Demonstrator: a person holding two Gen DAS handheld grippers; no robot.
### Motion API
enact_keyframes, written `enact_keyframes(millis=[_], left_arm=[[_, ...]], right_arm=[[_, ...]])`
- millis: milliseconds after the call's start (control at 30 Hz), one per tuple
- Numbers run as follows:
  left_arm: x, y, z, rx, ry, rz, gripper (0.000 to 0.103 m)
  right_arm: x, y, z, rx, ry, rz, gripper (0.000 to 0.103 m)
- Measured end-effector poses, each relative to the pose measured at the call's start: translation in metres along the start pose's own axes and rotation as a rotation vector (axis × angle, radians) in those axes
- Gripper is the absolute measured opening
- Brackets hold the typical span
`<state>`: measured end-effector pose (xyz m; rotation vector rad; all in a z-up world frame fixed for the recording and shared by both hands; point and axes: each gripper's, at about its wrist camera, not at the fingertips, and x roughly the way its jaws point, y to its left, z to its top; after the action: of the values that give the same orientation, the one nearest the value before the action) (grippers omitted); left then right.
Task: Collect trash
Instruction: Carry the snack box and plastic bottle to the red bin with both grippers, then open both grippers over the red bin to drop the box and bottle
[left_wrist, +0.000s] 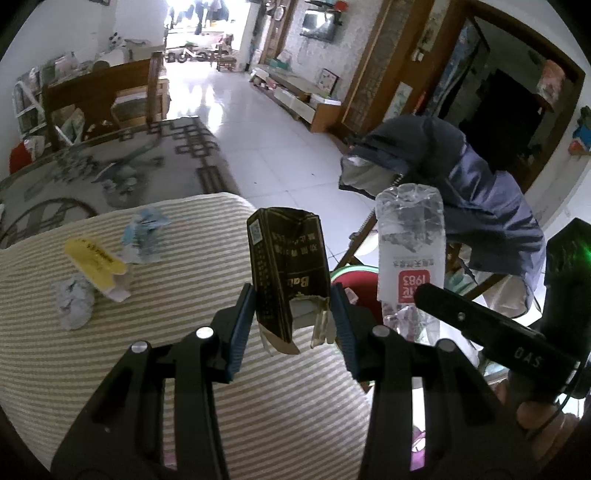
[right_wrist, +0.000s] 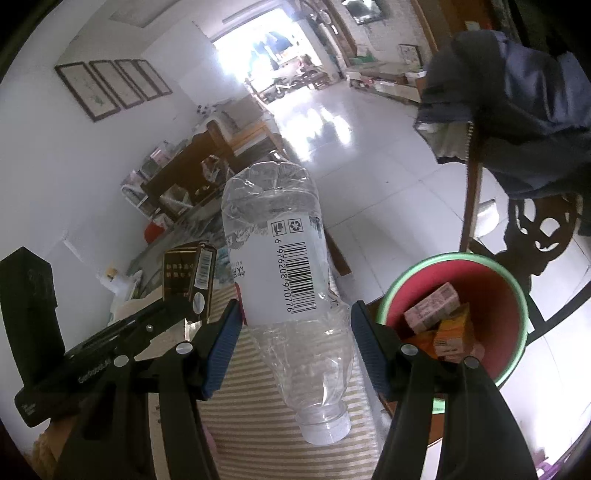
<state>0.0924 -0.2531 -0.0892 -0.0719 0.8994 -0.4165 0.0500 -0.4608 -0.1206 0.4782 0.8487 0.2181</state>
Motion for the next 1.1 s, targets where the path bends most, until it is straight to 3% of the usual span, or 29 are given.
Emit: enact_keyframes(millis=[433, 833, 900, 967, 1033, 1100], left_arm=[[0.043, -0.057, 0.011, 0.061, 0.075, -0.074, 0.041], [0.099, -0.091, 0.008, 0.089, 0.184, -0.145, 0.042], [0.106, -0.100, 0.009, 0.105, 0.200, -0.168, 0.046], [0.110, -0.105, 0.009, 0.115, 0.207, -0.164, 0.060], [0.110, -0.107, 0.010, 0.108, 0.197, -0.166, 0.063], [0.110, -0.105, 0.010, 0.107, 0.197, -0.157, 0.063]], right_arm=[[-0.023, -0.077, 0.010, 0.120, -0.027, -0.077, 0.059], [-0.020, -0.124, 0.011, 0.204, -0.010, -0.123, 0.059], [-0.019, -0.127, 0.012, 0.209, -0.007, -0.130, 0.061], [-0.018, -0.131, 0.013, 0.223, -0.009, -0.134, 0.062], [-0.019, -0.135, 0.014, 0.238, -0.023, -0.137, 0.072], [-0.019, -0.137, 0.014, 0.239, -0.028, -0.143, 0.073]])
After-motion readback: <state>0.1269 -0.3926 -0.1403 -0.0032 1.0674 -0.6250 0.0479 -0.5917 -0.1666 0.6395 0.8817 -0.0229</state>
